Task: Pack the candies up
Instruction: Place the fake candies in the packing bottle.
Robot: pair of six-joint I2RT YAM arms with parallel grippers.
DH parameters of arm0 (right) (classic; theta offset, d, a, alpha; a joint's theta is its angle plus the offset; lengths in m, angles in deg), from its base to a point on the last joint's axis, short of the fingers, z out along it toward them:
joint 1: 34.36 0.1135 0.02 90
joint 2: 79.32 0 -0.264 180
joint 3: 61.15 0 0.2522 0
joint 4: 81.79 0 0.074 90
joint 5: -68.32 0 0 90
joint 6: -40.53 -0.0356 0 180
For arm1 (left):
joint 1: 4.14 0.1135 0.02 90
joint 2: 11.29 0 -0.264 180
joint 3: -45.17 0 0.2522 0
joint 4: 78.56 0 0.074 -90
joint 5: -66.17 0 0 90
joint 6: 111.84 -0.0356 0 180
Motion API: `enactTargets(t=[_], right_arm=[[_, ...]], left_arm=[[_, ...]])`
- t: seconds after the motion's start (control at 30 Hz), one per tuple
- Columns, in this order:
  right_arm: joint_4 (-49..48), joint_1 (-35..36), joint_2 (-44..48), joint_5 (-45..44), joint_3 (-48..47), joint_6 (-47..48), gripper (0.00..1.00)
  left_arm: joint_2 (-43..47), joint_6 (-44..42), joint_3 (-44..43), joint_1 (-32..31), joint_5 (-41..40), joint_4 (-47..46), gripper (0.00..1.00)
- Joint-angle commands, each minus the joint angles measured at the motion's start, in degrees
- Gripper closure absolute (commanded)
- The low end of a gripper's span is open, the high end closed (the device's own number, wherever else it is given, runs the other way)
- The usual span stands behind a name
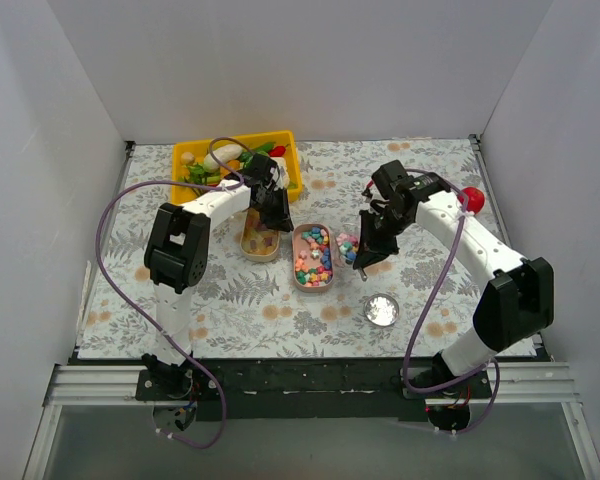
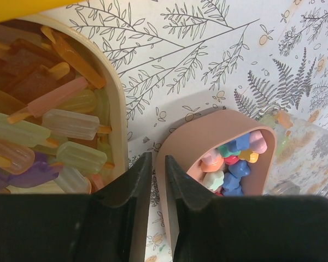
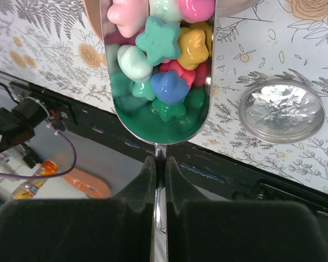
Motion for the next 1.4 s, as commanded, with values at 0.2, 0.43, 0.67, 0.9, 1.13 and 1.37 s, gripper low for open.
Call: enactTargets(t=[0.2, 0.43, 0.67, 0.9, 1.13, 1.37], right_arm=[[-5.3, -5.4, 0.6, 13.2, 5.4, -4.3, 0.99], [-9.7, -7.2, 0.6, 19.1, 6.8, -8.9, 0.99], [-10.7, -9.2, 2.5, 21.3, 7.7, -13.0, 0.99], [-13.1, -11.0, 4.6, 24.6, 11.1, -18.5, 0.99], [-19.5, -12.3, 6.4, 29.5, 14.7, -25.2, 0.99], [-27.3, -13.1, 10.4, 32.1, 20.8, -33.8, 0.99]], left_arm=[[4.4, 0.3, 1.6, 0.5, -0.8, 0.1, 0.85], [4.4, 0.7, 0.8, 0.5, -1.2, 0.2, 0.85], [4.5, 0.8, 0.9, 0.4, -1.1, 0.2, 0.86], [4.9, 0.9, 1.3, 0.5, -1.3, 0.2, 0.87], [5.5, 1.3, 2.3, 0.5, -1.4, -0.2, 0.87], [6.0, 1.5, 2.5, 0.5, -1.6, -0.2, 0.87]])
